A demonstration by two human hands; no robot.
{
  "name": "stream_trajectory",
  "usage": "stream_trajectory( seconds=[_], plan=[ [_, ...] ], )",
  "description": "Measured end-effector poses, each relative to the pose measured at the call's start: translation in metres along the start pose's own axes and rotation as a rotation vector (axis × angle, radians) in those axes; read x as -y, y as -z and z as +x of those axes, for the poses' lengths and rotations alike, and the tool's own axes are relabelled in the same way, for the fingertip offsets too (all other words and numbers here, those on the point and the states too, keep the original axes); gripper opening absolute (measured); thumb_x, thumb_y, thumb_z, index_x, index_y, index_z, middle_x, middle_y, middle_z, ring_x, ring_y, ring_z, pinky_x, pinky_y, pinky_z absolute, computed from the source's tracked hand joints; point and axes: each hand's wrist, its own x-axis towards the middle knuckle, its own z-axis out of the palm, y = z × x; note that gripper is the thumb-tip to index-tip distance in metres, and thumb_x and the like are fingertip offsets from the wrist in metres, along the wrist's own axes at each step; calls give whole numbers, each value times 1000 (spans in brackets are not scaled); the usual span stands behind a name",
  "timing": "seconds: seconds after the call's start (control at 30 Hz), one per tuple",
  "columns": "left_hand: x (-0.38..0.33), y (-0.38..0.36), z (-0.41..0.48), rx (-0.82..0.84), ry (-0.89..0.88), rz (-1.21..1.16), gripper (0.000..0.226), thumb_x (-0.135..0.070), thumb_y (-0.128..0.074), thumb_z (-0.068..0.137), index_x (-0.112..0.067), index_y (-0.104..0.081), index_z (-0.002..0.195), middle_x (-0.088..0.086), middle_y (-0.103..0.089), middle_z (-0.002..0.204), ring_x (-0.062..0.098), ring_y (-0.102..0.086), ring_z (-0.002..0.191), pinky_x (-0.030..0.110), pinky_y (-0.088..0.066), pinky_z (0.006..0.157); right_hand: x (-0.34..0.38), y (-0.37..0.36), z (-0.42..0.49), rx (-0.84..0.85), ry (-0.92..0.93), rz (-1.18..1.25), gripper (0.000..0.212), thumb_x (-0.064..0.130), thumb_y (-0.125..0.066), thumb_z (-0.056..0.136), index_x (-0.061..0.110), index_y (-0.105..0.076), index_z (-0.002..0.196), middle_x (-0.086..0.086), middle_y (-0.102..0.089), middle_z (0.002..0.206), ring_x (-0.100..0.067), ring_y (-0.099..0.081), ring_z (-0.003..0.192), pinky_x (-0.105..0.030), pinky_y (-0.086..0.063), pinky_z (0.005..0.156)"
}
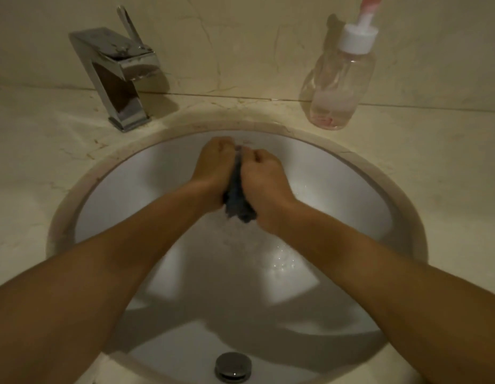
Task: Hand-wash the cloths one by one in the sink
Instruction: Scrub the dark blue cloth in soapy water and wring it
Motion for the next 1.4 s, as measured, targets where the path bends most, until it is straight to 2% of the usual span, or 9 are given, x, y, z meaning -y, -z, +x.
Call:
stream_trajectory(
  seconds=[0.2,0.4,0.57,0.7,0.8,0.97,1.1,1.23,1.4],
  plan=[
    [2,-6,6,101,133,28,31,-27,-38,108,-9,-63,100,11,-67,94,21,-66,78,27,-52,60,2,23,33,-33,128,-285,32,34,-50,106,6,-63,112,-10,-67,107,-33,-67,100,-38,-54,88],
    [33,34,32,312,-69,1224,60,-45,-51,101,-5,-41,145,20,-46,146,39,-48,128,44,-42,106,-13,61,44,113,175,-1082,44,43,-36,110,9,-61,120,-8,-56,104,-29,-55,91,-37,-44,82],
    [42,21,29,539,-286,1255,36,-37,-66,85,-13,-61,112,18,-58,121,38,-57,111,41,-48,88,-26,48,46,459,182,-1262,38,45,-47,104,16,-68,115,-6,-66,112,-29,-62,102,-39,-51,89],
    [62,20,26,774,-96,1493,93,-71,-64,70,-21,-39,144,6,-31,147,31,-35,136,47,-42,107,-48,44,39,441,167,-1500,49,52,-33,107,25,-46,146,-7,-34,150,-34,-32,139,-53,-36,108],
    [65,26,30,659,-169,1471,79,-68,-65,80,-18,-41,136,6,-33,139,29,-37,131,43,-45,98,-54,39,41,401,226,-1416,41,44,-36,108,25,-46,144,-10,-35,146,-35,-30,136,-52,-38,105],
    [64,34,34,521,-191,1353,22,-41,-58,97,-22,-49,103,2,-50,92,23,-51,80,36,-44,72,-42,40,45,497,196,-1291,44,45,-52,102,23,-49,140,-9,-45,128,-32,-44,123,-44,-45,102],
    [57,40,38,436,-100,1344,28,-44,-49,101,-16,-52,104,5,-55,92,24,-54,78,37,-45,71,-33,26,33,619,123,-1046,15,22,-52,100,11,-60,95,-7,-60,90,-25,-57,83,-28,-48,67],
    [37,39,33,466,182,1057,68,-66,-33,99,-6,-61,118,12,-63,115,30,-61,96,38,-50,82,-5,34,35,285,16,-359,30,23,-54,100,0,-71,107,-19,-71,104,-35,-69,95,-40,-58,82],
    [16,18,26,337,252,279,49,-58,-53,96,-13,-61,113,9,-68,101,26,-67,88,36,-55,67,6,45,37,-26,58,-13,31,25,-55,86,-2,-69,93,-27,-70,101,-44,-69,98,-63,-58,85]
  ],
)
